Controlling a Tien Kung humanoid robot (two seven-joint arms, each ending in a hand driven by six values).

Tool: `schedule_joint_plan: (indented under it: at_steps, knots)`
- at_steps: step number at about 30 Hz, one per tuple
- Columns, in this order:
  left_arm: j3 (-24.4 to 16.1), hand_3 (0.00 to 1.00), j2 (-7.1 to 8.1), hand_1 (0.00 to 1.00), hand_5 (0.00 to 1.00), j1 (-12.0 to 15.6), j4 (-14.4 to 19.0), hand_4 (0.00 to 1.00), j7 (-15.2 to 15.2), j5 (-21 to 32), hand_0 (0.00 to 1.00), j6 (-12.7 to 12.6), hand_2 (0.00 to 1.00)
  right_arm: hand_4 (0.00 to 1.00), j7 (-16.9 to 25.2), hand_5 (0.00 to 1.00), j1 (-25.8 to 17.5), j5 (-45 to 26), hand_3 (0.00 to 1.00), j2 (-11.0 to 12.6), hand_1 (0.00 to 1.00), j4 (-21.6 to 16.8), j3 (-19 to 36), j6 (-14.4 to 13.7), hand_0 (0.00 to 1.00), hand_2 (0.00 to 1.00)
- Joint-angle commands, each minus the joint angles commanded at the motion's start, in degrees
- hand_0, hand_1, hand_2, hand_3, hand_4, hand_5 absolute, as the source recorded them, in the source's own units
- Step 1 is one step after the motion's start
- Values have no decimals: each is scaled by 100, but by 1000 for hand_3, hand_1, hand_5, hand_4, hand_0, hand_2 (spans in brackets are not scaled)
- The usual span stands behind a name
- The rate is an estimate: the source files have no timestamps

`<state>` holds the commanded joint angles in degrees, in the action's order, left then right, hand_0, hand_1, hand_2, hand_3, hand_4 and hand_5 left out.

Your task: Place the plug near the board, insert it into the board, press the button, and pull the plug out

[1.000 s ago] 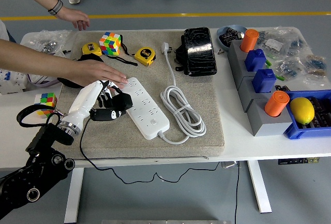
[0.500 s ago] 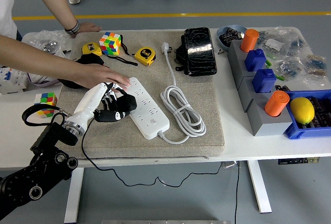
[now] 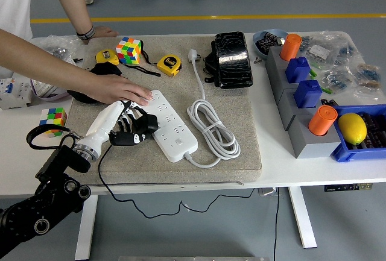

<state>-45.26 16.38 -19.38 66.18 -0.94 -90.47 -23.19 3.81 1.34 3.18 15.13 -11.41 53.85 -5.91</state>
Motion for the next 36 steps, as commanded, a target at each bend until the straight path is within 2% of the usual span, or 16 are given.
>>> schedule_joint_plan:
  at_steps: [3,13,21,29,36]
  knots:
    - [-11,533,0,258,2,-2,0,811,54,-18,174,24,376,812,-1,357,-3,16,506,-2,542,-2,24,-1,489,530]
    - [-41,534,-22,258,2,11,10,812,37,-97,175,-164,379,812,2,355,-13,54,506,-18,542,-7,87,-2,487,530]
    - [-43,536,-36,252,10,24,19,841,78,-126,174,-126,380,812,3,355,-6,139,506,-31,542,-22,185,0,487,529]
    - [-43,535,-33,249,18,50,64,852,203,-78,175,-59,378,812,4,354,-13,147,506,-31,542,-19,220,-3,490,529]
    - [-79,535,-49,247,31,57,57,868,442,-186,176,-98,378,812,5,354,-5,171,507,-31,542,-24,238,-1,490,529]
